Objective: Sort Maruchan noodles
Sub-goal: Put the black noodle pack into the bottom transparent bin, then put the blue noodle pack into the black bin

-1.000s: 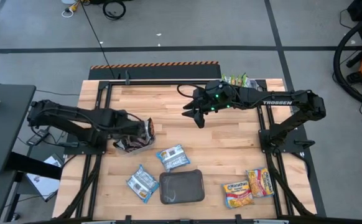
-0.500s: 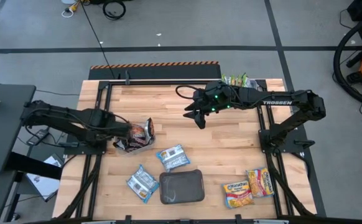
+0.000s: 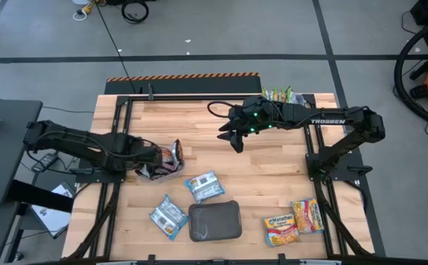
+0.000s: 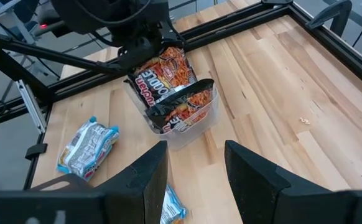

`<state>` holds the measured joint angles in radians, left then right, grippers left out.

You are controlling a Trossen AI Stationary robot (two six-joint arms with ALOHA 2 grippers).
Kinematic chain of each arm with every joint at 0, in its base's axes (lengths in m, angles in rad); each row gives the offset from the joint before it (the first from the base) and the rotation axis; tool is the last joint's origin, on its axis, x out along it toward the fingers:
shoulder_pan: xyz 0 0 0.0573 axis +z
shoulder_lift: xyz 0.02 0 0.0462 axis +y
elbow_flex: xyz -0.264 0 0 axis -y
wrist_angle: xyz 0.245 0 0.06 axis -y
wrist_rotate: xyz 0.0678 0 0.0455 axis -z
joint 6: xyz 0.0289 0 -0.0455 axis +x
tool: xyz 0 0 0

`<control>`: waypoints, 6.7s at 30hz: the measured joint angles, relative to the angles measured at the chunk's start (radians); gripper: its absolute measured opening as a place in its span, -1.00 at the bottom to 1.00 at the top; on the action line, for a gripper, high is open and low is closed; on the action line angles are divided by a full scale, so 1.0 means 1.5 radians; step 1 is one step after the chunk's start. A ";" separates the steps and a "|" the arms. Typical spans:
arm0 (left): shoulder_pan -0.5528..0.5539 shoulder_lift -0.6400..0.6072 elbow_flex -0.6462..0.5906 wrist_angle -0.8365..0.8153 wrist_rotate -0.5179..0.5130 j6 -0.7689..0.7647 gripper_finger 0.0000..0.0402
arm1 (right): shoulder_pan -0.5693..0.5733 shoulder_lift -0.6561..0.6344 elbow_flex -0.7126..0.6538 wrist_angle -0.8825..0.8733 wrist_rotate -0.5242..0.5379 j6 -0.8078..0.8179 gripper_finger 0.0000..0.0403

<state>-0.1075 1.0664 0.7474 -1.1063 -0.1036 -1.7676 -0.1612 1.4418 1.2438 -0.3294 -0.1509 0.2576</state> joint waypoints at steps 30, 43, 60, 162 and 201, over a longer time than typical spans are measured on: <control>0.000 0.024 0.137 -0.071 -0.056 -0.001 -0.87 | -0.014 0.000 0.000 0.004 0.018 -0.004 -0.18; -0.007 0.064 0.203 -0.174 -0.085 0.135 -0.30 | 0.044 0.051 0.000 0.015 0.018 -0.121 -0.18; -0.153 0.124 0.210 0.183 -0.247 0.360 -0.20 | 0.150 0.244 0.000 -0.111 -0.007 0.107 -0.18; -0.179 0.063 0.375 0.022 0.100 0.669 -0.29 | 0.372 0.368 0.000 0.511 -0.018 -0.954 -0.98; -0.386 0.379 0.374 0.101 0.099 0.943 -0.12 | 0.412 0.029 0.000 -0.024 0.408 -0.347 -0.16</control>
<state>-0.6868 1.6349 1.3090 -0.9544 0.0452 -0.3526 0.4565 1.4851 1.2438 -0.3647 0.4605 -0.2623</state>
